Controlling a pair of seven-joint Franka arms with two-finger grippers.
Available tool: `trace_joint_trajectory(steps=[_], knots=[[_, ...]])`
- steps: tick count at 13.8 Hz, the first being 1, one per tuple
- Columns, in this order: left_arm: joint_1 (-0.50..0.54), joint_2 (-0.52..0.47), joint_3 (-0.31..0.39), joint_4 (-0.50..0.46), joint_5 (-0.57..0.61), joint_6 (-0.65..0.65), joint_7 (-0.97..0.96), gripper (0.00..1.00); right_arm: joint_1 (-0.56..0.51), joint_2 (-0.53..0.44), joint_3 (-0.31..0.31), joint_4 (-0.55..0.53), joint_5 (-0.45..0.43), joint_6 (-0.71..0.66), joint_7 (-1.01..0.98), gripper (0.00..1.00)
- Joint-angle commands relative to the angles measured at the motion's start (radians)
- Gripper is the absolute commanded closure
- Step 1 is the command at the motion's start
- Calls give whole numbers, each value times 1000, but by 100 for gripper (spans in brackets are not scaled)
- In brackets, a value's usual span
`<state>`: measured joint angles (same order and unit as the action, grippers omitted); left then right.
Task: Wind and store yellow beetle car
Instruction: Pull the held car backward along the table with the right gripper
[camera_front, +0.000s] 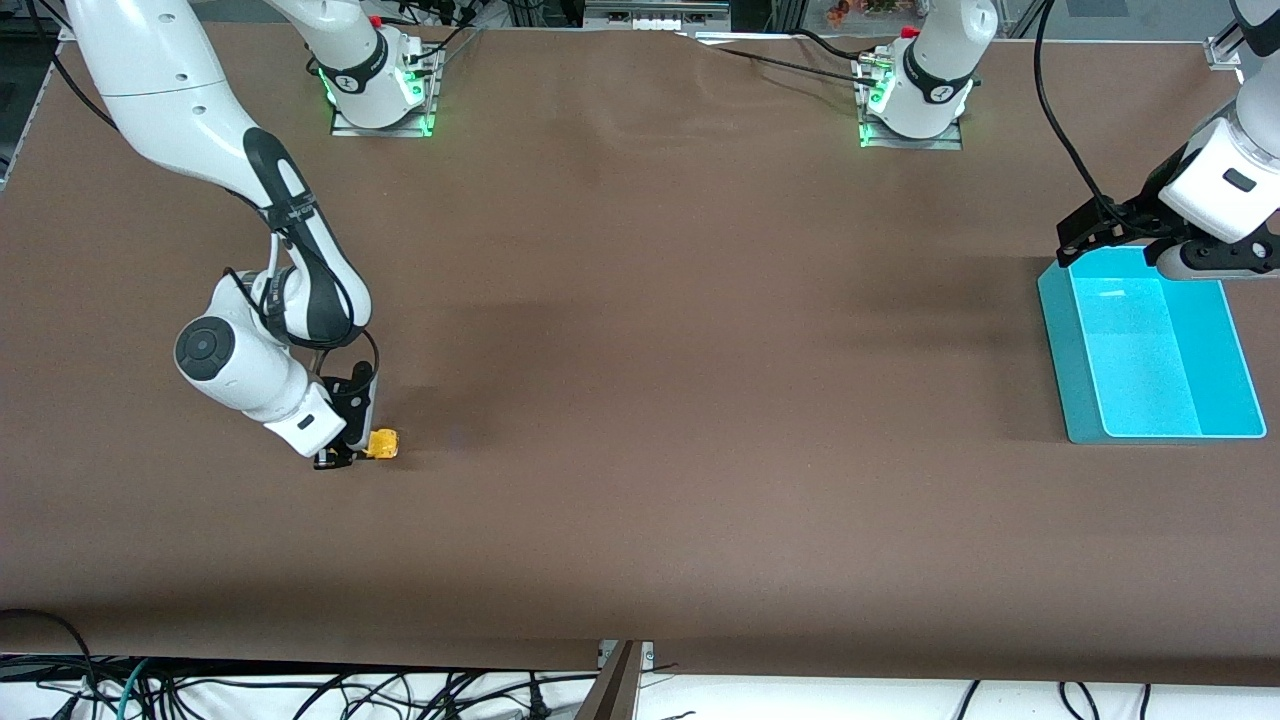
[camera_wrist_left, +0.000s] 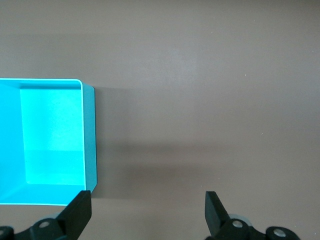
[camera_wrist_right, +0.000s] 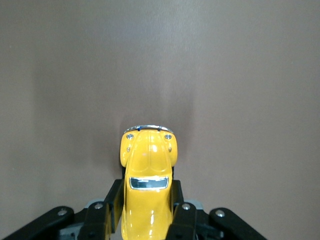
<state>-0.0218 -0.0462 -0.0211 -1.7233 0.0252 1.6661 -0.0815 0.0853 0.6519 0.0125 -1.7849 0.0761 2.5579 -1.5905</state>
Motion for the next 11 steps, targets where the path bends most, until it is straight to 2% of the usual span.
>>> trace_joint_trajectory(steps=[1, 11], knots=[[11, -4, -3, 8, -14, -14, 23, 0, -24, 52, 4, 5, 18, 8, -49, 73], [11, -4, -3, 11, -14, -14, 23, 0, -116, 54, 6, 5, 18, 10, -138, 72]])
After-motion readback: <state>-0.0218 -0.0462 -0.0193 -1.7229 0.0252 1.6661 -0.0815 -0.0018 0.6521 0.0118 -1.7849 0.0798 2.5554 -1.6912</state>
